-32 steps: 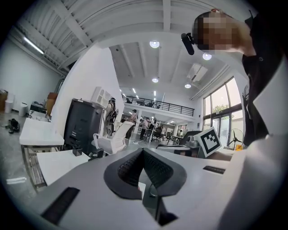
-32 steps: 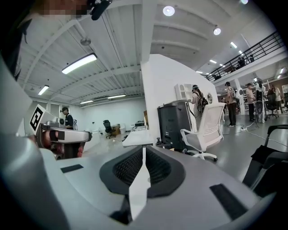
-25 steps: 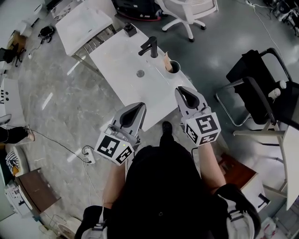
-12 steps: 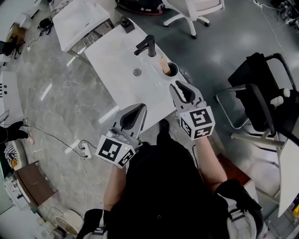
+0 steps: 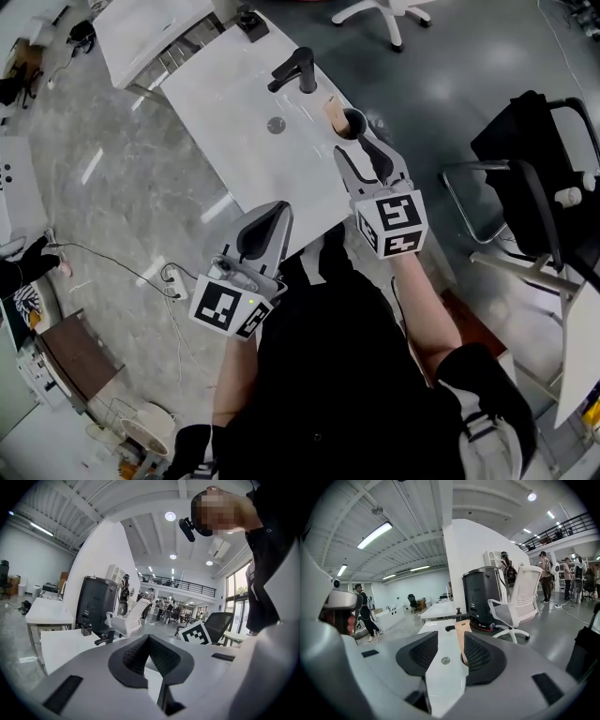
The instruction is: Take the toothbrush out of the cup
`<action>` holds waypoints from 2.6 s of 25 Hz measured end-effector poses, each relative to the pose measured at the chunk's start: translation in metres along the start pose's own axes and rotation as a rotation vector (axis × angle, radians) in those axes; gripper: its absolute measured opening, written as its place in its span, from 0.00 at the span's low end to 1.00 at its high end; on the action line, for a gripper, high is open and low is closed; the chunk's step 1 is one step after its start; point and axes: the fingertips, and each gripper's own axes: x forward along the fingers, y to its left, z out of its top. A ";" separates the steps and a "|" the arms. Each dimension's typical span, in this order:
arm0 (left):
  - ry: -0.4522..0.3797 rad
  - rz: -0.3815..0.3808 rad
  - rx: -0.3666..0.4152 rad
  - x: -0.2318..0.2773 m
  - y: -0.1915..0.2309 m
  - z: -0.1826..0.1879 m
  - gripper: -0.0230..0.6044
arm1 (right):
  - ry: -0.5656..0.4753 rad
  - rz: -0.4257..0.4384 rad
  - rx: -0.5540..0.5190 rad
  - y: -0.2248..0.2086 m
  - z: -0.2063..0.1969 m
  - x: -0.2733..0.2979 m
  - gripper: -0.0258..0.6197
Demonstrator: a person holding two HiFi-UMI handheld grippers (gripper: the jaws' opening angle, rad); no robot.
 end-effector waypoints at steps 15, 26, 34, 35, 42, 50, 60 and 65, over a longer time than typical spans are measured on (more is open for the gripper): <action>0.076 -0.136 0.004 0.022 0.029 -0.007 0.06 | 0.052 -0.208 0.003 -0.008 -0.024 0.053 0.39; 0.109 -0.178 -0.011 0.025 0.056 -0.011 0.06 | 0.099 -0.380 -0.017 -0.023 -0.044 0.092 0.39; 0.109 -0.161 -0.017 0.023 0.069 -0.010 0.06 | 0.118 -0.470 -0.051 -0.031 -0.045 0.101 0.27; 0.108 -0.159 -0.017 0.022 0.069 -0.010 0.06 | 0.118 -0.476 -0.052 -0.032 -0.045 0.101 0.24; 0.104 -0.153 -0.014 0.021 0.067 -0.008 0.06 | 0.112 -0.503 -0.045 -0.036 -0.042 0.098 0.15; 0.100 -0.155 -0.006 0.020 0.060 -0.007 0.06 | 0.105 -0.510 -0.034 -0.042 -0.040 0.091 0.11; 0.073 -0.146 0.007 0.016 0.043 -0.001 0.06 | 0.052 -0.456 0.002 -0.043 -0.023 0.077 0.11; 0.062 -0.136 0.022 0.010 0.032 -0.002 0.06 | 0.023 -0.425 0.017 -0.043 -0.014 0.066 0.11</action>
